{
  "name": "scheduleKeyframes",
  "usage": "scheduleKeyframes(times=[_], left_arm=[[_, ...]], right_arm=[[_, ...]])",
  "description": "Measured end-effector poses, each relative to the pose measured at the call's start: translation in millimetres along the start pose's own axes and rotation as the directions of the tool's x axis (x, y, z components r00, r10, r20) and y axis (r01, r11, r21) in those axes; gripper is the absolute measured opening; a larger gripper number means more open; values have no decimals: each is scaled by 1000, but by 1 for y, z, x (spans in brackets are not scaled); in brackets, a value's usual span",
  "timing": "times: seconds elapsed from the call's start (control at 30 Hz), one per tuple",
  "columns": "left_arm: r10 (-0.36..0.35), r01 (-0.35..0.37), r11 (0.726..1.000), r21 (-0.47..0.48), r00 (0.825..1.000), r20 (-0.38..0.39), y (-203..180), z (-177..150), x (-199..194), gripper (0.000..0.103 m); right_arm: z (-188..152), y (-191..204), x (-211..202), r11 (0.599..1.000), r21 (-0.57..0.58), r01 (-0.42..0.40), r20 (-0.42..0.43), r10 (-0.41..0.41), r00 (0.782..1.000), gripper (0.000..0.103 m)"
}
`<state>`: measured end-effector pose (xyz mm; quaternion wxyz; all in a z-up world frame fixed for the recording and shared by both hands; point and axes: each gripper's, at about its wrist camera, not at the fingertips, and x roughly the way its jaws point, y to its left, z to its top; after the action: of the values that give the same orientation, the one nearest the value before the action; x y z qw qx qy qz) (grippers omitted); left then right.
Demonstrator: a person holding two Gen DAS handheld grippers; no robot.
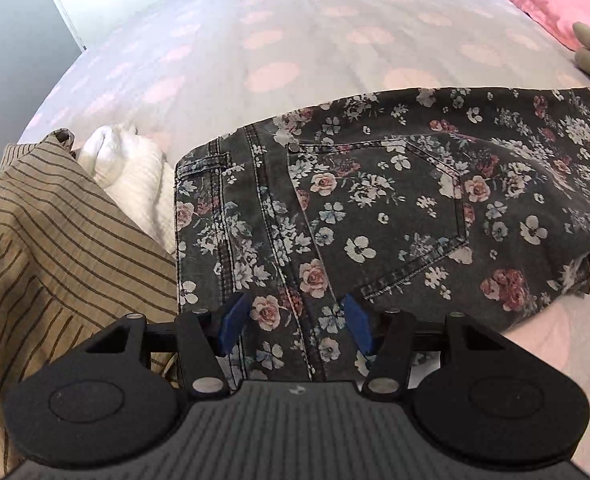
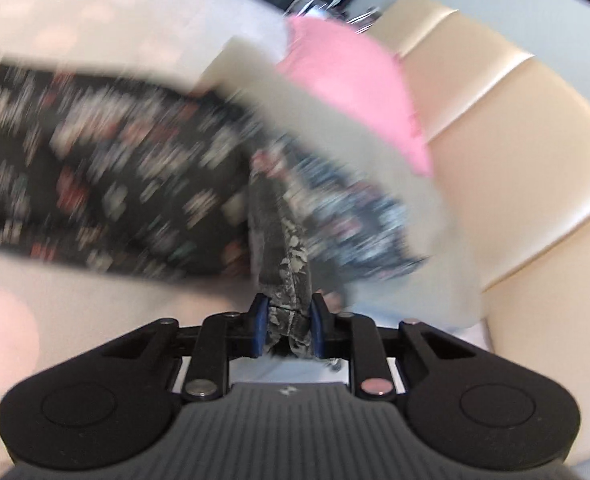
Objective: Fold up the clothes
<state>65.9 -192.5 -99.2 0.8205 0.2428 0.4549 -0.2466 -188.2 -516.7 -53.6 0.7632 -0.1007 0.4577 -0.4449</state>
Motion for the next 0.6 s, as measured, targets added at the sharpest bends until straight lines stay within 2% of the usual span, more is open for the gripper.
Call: scheduleKeyframes(times=[0.17,0.3,0.43,0.6], left_arm=[[8,-8,1000,-29,1000,2,6,3,4,52],[27,-27,999,-37,1000,2,9,5,9,52],[32,-32,999,-28,999,-15,10,7,17,52],[40,-41,998,-50,999,-19,12,12,25,53]], right_arm=[[53,-65,-8,991,96,97,40,-101,994,23],[94,-103,28,982,134,136,11,-139,990,23],[120,-111,82,983,127,129,-73,-121,990,23],[118,-100,143,984,126,123,-162,-102,982,23]])
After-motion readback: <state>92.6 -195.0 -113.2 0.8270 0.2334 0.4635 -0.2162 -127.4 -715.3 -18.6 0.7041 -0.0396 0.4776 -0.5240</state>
